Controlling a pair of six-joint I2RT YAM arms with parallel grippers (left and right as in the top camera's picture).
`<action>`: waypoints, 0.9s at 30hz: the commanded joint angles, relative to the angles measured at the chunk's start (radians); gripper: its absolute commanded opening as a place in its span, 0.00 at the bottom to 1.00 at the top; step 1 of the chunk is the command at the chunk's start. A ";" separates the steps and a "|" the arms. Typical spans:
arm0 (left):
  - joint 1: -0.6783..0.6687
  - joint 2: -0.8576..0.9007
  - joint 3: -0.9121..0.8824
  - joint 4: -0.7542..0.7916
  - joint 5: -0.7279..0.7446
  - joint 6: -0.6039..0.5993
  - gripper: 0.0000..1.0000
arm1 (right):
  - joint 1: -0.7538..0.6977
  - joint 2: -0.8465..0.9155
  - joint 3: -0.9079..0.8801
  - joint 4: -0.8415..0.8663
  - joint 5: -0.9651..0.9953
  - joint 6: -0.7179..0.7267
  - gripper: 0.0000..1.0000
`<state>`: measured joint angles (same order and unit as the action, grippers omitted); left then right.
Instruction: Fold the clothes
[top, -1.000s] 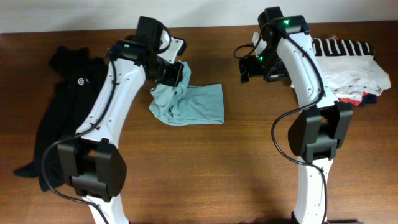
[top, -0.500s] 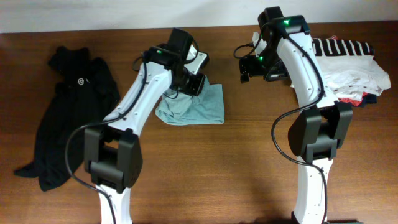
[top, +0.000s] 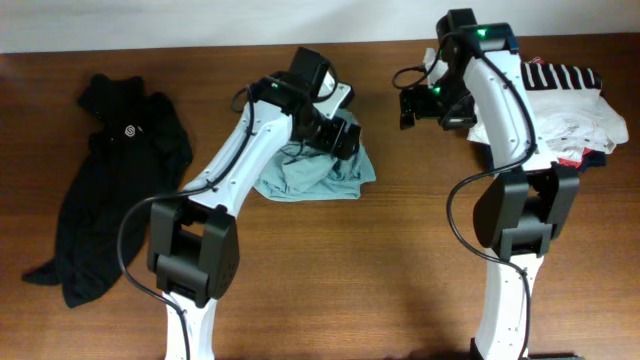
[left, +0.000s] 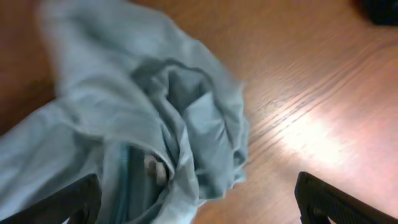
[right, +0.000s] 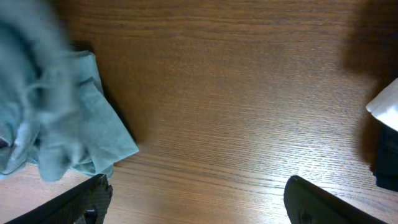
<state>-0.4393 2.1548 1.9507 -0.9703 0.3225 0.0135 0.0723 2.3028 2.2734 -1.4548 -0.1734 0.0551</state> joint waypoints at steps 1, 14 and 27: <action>0.040 -0.014 0.152 -0.060 0.029 -0.002 0.99 | 0.000 -0.013 0.010 0.000 -0.029 0.000 0.93; 0.339 -0.041 0.498 -0.242 -0.016 -0.003 0.99 | 0.130 -0.013 0.010 -0.012 -0.212 -0.050 0.93; 0.478 -0.040 0.498 -0.318 -0.081 0.001 0.99 | 0.426 -0.003 -0.016 0.135 0.061 0.272 0.89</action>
<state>0.0391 2.1448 2.4359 -1.2846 0.2855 0.0135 0.4458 2.3028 2.2719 -1.3640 -0.2394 0.1963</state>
